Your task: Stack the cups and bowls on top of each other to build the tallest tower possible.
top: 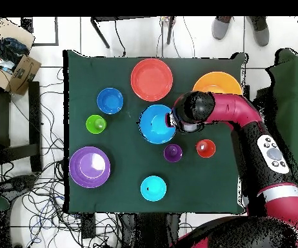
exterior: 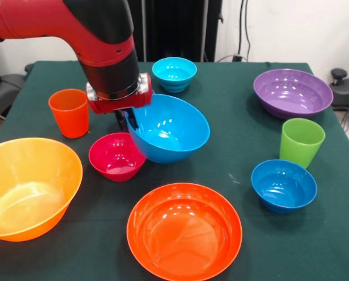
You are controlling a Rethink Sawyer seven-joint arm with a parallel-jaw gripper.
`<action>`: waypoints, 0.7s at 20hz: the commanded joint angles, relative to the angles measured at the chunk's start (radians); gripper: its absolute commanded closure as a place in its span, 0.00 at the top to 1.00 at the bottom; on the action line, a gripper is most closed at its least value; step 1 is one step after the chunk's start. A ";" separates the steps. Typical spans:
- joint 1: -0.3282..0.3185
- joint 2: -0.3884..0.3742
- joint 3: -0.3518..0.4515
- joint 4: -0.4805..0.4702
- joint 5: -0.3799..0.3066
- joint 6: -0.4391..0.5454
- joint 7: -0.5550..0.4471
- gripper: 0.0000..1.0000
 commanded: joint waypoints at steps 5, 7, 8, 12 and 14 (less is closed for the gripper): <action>0.029 0.037 0.050 -0.107 -0.054 0.159 -0.344 0.00; 0.025 0.030 0.051 -0.095 -0.058 0.160 -0.347 0.00; 0.022 0.027 0.052 -0.086 -0.060 0.155 -0.348 0.00; 0.016 0.023 0.058 -0.078 -0.056 0.170 -0.358 0.00; 0.016 0.020 0.061 -0.076 -0.049 0.187 -0.361 0.00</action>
